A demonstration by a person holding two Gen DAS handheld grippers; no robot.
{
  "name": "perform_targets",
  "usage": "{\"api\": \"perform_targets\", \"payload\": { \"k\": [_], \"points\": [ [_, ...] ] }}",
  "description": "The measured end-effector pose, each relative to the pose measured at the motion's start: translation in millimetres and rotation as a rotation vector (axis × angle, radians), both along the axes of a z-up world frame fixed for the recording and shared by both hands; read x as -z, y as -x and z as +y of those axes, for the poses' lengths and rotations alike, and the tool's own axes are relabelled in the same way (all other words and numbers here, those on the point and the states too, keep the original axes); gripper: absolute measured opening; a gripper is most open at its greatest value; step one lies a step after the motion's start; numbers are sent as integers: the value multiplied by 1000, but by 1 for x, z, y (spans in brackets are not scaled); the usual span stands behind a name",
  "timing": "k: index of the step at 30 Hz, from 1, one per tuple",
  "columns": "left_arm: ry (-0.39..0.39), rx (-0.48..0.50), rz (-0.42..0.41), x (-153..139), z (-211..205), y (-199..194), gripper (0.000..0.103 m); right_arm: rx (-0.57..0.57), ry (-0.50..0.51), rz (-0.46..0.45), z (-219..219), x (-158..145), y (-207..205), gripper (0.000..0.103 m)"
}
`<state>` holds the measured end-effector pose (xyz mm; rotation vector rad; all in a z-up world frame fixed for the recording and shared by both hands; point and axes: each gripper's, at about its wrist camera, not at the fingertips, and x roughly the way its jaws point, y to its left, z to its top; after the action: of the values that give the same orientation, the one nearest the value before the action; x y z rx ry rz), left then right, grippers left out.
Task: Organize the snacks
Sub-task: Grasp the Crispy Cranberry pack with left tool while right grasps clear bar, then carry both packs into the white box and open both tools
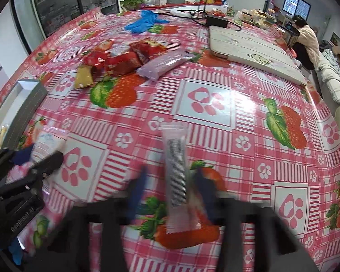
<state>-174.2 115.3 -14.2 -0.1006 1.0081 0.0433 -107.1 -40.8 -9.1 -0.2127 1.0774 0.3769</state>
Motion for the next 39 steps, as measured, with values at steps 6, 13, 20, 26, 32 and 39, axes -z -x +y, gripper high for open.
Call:
{"api": "perform_targets", "payload": {
  "k": [6, 13, 20, 26, 32, 39],
  "points": [
    [99, 4, 2, -13, 5, 22, 41, 13, -148, 103, -5, -3, 6, 17],
    [118, -32, -80, -53, 34, 45, 41, -23, -210, 98, 10, -32, 15, 17],
    [104, -120, -159, -87, 89, 66, 41, -142, -271, 94, 69, -67, 23, 17],
    [67, -238, -164, -95, 148, 83, 41, -272, -275, 97, 142, -81, 34, 17],
    [77, -352, -142, -81, 196, 97, 41, -394, -277, 118, 217, -81, 48, 17],
    [113, -453, -50, -44, 234, 103, 41, -450, -258, 157, 269, -65, 50, 17]
  ]
}}
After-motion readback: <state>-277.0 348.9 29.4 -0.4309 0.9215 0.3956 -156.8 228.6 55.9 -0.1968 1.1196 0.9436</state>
